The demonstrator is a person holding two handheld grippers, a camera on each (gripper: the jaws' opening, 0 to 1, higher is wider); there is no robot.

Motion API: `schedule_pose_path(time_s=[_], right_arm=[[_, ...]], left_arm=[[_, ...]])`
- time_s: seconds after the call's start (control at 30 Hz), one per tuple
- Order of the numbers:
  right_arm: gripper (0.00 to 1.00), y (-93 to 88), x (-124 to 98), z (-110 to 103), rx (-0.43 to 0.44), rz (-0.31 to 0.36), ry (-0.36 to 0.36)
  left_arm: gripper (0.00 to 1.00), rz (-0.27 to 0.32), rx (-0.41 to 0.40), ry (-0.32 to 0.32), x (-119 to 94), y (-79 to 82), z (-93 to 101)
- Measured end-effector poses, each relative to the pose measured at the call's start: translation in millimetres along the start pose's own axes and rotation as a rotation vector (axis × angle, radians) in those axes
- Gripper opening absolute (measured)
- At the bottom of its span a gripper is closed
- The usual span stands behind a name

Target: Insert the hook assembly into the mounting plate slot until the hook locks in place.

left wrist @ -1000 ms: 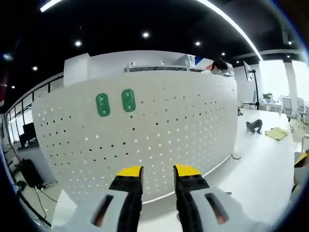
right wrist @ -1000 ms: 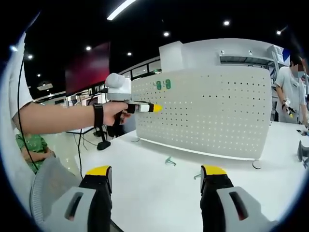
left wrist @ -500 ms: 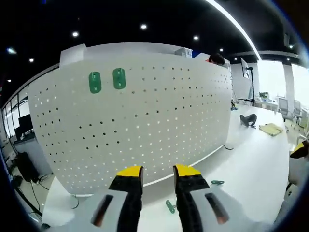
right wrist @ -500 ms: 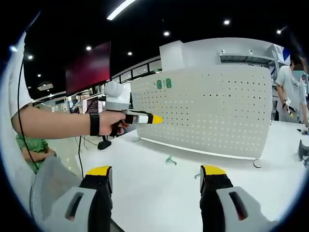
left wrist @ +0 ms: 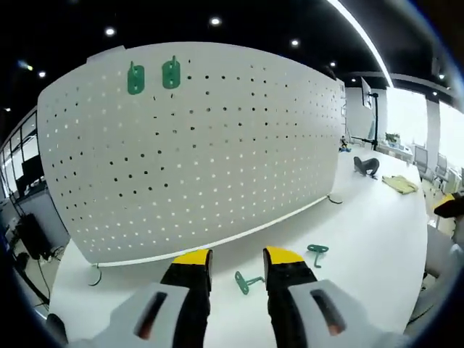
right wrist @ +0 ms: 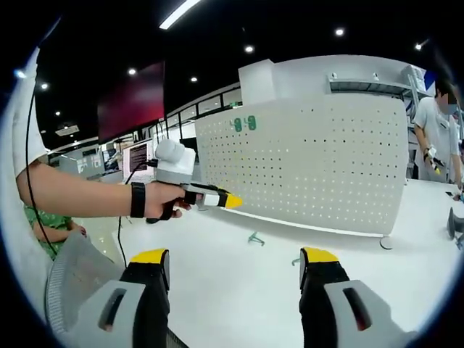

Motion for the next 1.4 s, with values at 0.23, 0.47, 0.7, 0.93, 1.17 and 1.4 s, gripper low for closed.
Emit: schedule_pose_path(time_s=[0.23,0.47,0.7,0.93,1.17,1.4], right_arm=[[0.74,-2.8,-1.1,2.5,0.011,-0.005,-0.011],[0.74,-6.2,-0.6,2.7,0.019,-0.013,-0.014],[0.73,-6.9,0.3,4.4,0.029,-0.012,-0.020],[0.73,-9.5,1.1,7.1,0.038,-0.020,-0.023],[0.72,-11.0,2.1,8.2,0.042,-0.026,-0.021],[0.72,-12.5,2.5,7.9,0.040,-0.030,-0.018]], left_arm=[[0.29,-0.042,-0.018,-0.026,5.7,-19.2,7.1],[0.30,-0.060,-0.036,-0.044,10.2,-28.7,11.3],[0.30,-0.086,-0.044,-0.054,13.8,-38.1,12.3],[0.28,-0.107,-0.045,-0.048,15.4,-48.2,10.7],[0.26,-0.120,0.000,-0.037,18.0,-54.7,7.9],[0.25,-0.146,0.037,-0.049,23.7,-60.7,8.3]])
Point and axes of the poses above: the point that each gripper's makers call its tool centre point, and the gripper's own axes: x roughly forward along the fingers, z roughly to its right, y roughly out of its top, the point moved 5 cm from there along -x, roughly backward along the fingers, and after that the axes turned 10 degrees about -y, right-handed, at the moved point
